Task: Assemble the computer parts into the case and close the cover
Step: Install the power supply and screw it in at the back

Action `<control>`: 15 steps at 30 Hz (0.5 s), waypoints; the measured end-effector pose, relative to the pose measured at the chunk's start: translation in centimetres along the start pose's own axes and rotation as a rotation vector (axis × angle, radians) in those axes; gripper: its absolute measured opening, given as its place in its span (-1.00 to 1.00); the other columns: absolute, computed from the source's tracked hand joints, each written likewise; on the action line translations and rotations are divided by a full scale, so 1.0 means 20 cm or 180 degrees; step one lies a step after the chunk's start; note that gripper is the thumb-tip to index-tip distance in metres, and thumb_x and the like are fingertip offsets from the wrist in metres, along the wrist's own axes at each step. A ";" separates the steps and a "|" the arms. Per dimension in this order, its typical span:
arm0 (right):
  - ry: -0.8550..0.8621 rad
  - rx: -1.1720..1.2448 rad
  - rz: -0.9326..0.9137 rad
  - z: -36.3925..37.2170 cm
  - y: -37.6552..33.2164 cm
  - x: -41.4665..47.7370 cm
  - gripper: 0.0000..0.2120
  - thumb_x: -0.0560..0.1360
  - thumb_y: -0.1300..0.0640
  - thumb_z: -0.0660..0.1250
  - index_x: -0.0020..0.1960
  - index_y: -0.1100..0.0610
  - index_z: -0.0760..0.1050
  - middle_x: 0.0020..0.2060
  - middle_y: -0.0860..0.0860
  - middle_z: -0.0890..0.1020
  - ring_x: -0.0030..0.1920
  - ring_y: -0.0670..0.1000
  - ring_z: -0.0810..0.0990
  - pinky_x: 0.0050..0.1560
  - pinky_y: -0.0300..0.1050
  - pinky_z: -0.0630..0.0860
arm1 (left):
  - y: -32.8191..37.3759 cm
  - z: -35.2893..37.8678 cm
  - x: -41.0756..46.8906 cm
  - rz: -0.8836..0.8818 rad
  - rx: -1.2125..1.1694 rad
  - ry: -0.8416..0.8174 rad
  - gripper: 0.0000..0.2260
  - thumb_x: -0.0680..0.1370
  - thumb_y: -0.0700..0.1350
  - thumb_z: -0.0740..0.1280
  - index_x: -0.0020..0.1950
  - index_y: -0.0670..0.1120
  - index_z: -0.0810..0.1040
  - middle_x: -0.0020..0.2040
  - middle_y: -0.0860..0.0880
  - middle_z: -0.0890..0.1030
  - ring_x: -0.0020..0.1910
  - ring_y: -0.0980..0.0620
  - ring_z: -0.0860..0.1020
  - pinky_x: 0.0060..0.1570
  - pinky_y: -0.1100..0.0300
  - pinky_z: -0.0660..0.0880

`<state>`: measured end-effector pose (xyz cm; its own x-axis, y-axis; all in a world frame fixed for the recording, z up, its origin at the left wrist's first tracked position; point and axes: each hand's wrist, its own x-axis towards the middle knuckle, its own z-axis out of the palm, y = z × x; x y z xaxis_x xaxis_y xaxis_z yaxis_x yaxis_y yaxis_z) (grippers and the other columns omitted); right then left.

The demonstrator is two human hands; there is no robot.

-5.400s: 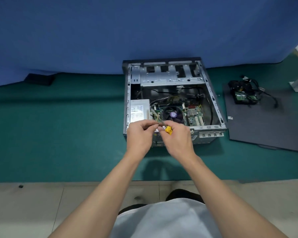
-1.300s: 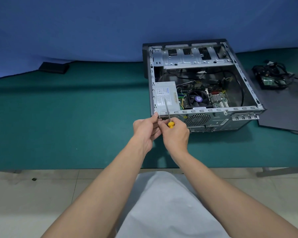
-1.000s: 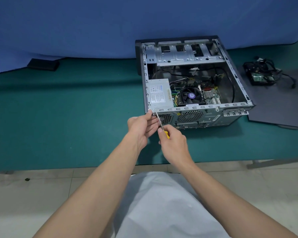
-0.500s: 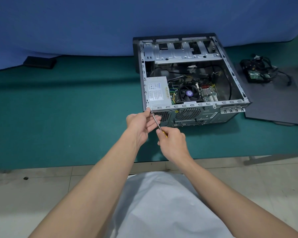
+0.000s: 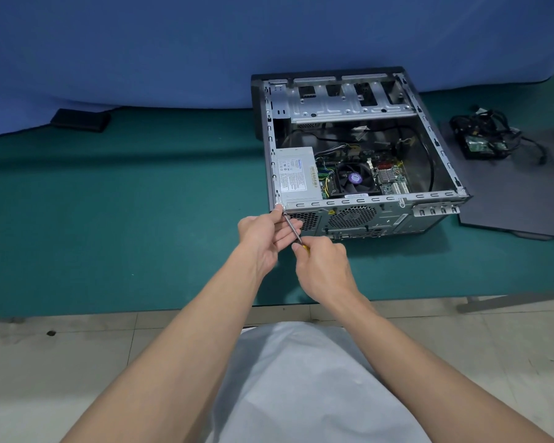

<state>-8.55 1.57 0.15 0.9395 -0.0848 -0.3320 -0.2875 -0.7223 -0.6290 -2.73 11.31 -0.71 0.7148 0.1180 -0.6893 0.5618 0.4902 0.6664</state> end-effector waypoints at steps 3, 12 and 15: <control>-0.0025 -0.0213 0.0066 -0.01 -0.03 0.01 -0.72 0.62 0.02 0.10 0.08 0.14 0.53 0.00 0.24 0.54 0.09 0.28 0.45 -0.04 0.04 0.46 | 0.00 0.00 0.00 -0.0020 -0.0007 0.0014 -0.86 0.58 -0.25 0.33 -0.04 -0.35 0.51 -0.18 -0.34 0.62 -0.33 -0.12 0.68 -0.38 0.12 0.62; -0.0131 0.0787 0.0467 -0.02 -0.03 0.05 -0.73 0.58 0.08 0.22 -0.18 0.16 0.60 -0.30 0.09 0.65 -0.27 0.08 0.51 -0.32 -0.14 0.46 | 0.01 0.00 0.00 0.0006 0.0028 -0.0023 -0.85 0.59 -0.26 0.32 -0.03 -0.36 0.50 -0.24 -0.32 0.61 -0.37 -0.10 0.66 -0.40 0.11 0.63; -0.0260 0.1498 0.0797 -0.03 -0.04 0.05 -0.72 0.58 0.12 0.24 -0.24 0.15 0.59 -0.45 0.05 0.56 -0.54 -0.02 0.35 -0.58 -0.28 0.26 | 0.00 0.00 0.01 -0.0008 0.0068 -0.0007 -0.85 0.60 -0.25 0.31 -0.03 -0.37 0.50 -0.28 -0.32 0.62 -0.25 -0.17 0.65 -0.35 0.10 0.64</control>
<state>-7.33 1.67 0.66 0.8193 -0.1477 -0.5540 -0.5709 -0.2995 -0.7645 -2.57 11.28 -0.71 0.7143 0.1150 -0.6903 0.5722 0.4720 0.6707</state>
